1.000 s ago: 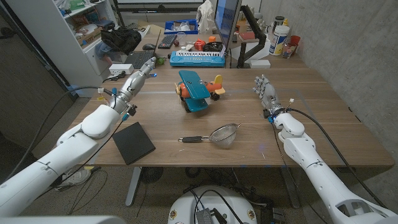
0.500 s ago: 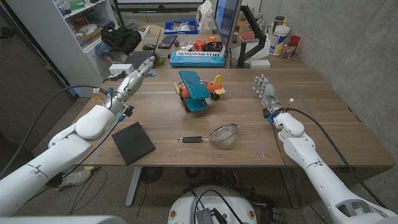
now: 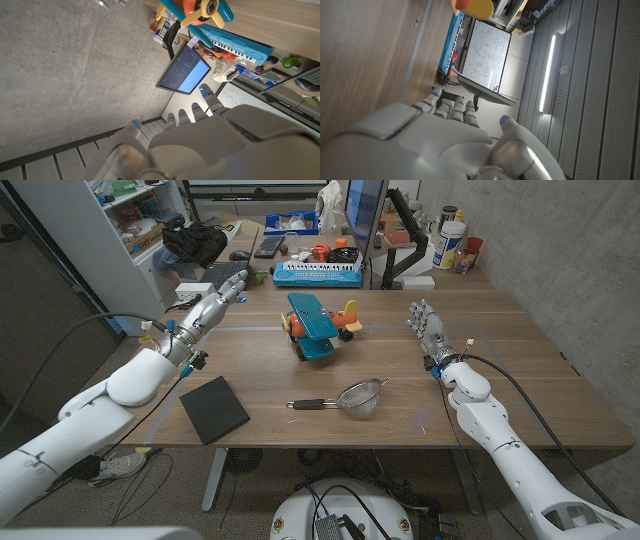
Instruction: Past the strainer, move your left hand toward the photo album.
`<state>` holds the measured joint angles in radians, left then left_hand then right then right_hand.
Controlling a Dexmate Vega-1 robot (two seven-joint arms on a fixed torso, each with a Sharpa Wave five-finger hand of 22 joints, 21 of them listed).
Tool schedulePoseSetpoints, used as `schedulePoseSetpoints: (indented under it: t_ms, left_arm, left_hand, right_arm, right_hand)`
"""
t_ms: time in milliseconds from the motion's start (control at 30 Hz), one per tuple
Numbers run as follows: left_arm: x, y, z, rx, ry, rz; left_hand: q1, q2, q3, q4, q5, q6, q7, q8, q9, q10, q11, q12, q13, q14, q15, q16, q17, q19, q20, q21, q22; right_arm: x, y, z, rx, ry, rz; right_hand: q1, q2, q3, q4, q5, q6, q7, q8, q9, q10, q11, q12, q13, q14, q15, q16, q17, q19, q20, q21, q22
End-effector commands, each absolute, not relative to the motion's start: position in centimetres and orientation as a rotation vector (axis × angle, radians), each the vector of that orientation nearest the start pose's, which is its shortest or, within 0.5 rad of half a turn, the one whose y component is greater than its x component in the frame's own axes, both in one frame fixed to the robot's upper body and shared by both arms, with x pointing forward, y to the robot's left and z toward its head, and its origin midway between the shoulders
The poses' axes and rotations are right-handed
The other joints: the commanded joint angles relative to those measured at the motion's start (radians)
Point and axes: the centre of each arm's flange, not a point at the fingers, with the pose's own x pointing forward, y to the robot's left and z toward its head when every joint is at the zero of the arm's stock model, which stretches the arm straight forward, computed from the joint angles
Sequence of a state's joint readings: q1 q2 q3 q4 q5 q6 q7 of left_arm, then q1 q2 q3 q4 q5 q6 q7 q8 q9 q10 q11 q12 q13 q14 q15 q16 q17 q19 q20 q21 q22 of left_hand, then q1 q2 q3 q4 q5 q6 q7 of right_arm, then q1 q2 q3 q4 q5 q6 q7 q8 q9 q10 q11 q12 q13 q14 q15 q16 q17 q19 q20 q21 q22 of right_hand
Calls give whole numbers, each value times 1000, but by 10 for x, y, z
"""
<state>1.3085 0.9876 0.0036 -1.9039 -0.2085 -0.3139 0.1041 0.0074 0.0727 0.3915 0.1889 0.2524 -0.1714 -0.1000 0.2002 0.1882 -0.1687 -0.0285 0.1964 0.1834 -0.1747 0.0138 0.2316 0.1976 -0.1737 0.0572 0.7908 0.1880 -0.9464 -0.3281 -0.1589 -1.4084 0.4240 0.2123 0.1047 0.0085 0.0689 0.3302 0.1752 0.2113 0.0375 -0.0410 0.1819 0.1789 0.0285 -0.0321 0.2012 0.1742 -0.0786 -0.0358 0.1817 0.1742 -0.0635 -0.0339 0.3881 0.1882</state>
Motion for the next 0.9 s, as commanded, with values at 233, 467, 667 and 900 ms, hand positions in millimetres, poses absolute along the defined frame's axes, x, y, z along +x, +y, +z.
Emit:
schedulePoseSetpoints:
  t_ms: [233, 467, 667, 900]
  left_arm:
    - [456, 350, 36, 851, -842, -122]
    - [442, 351, 39, 913, -852, -108]
    - [440, 353, 34, 937, -828, -103]
    - [433, 358, 34, 963, -822, -84]
  left_hand:
    - [12, 90, 4, -5, 2, -149, -11, 0, 4, -143, 2, -1, 3, -179, -8, -6, 3, -247, 0, -1, 2]
    - [12, 90, 3, -5, 2, -148, -12, 0, 4, -142, 1, -1, 3, -178, -8, -6, 3, -249, 1, -3, 2]
    - [12, 89, 3, -5, 2, -149, -14, -1, 4, -146, 0, -3, 3, -180, -9, -7, 3, -250, -1, -4, 2]
    - [13, 88, 3, -6, 2, -147, -20, 0, 4, -150, -3, -4, 3, -185, -10, -10, 3, -253, -4, -6, 1]
  right_arm:
    - [631, -273, -31, 25, -637, 208]
    - [631, -271, -31, 22, -641, 214]
    - [630, -269, -31, 19, -644, 218]
    - [628, -268, -31, 15, -646, 218]
  right_hand:
    - [4, 90, 3, 2, 3, 8, -5, 7, 4, 3, -4, 3, 6, 3, -20, 1, 2, 7, -47, -3, 4]
    - [4, 90, 3, 2, 3, 8, -5, 7, 4, 2, -4, 2, 6, 3, -20, 1, 2, 7, -47, -4, 4]
    - [4, 90, 3, 2, 3, 7, -4, 7, 4, 4, -3, 2, 6, 3, -20, 1, 2, 8, -47, -6, 4]
    - [4, 90, 3, 2, 3, 8, -4, 7, 4, 2, -7, 2, 6, 3, -20, 1, 2, 8, -46, -7, 4]
